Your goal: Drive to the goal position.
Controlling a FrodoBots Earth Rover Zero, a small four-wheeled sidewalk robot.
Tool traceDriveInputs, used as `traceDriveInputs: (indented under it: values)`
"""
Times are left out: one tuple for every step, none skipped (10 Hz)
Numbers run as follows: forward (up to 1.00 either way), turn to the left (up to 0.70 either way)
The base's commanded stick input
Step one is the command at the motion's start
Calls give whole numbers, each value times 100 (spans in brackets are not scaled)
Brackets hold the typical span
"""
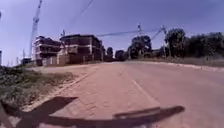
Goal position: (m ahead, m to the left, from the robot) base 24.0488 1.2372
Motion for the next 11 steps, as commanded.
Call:
traceDriveInputs:
  values:
    - [30,0]
    - [30,0]
    - [30,0]
    - [30,0]
    - [30,0]
    - [30,0]
    - [30,0]
    - [30,0]
    - [30,0]
    - [30,0]
    - [30,0]
